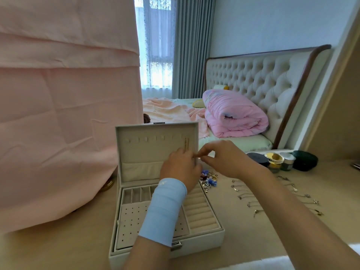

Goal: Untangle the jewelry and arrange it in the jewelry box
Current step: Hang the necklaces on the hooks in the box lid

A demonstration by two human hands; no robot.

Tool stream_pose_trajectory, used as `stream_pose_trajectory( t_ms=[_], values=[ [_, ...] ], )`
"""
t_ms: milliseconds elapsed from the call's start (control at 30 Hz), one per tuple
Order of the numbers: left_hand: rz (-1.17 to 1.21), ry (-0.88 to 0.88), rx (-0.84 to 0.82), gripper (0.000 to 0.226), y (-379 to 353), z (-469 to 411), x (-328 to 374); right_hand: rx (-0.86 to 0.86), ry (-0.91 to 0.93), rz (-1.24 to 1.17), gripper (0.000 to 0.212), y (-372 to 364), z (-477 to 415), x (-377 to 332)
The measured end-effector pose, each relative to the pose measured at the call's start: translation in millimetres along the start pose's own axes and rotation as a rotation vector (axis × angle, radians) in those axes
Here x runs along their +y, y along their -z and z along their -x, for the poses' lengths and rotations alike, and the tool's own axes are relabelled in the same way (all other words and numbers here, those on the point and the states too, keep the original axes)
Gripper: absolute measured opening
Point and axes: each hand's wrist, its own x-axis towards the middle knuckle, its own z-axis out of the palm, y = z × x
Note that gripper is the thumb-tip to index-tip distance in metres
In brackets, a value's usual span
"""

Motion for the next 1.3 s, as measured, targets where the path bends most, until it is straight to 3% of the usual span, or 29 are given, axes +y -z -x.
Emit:
stream_pose_trajectory(
  t_ms=[167,400,667,933,1100,1300],
  values=[
    [-0.010,-0.131,-0.043,0.028,-12.0,7.1,31.7,-0.229,-0.144,0.058,0.011,28.7,26.7,28.3],
    [-0.105,-0.213,-0.287,0.020,-53.0,32.0,75.9,-0.585,-0.360,0.152,0.004,29.6,68.1,83.2],
    [-0.261,-0.096,-0.478,0.023,-107.6,26.8,120.2,-0.626,-0.445,0.228,0.010,15.5,77.8,126.1],
    [-0.382,-0.103,-0.360,0.018,-126.8,26.2,126.8,-0.625,-0.432,0.195,0.018,10.1,79.8,138.6],
    [-0.451,-0.136,-0.382,0.021,-132.0,26.7,120.6,-0.651,-0.365,0.149,0.017,13.3,78.1,135.4],
    [-0.204,-0.071,-0.261,0.024,-106.8,24.6,105.9,-0.633,-0.284,0.026,0.012,19.4,80.3,126.5]
  ],
)
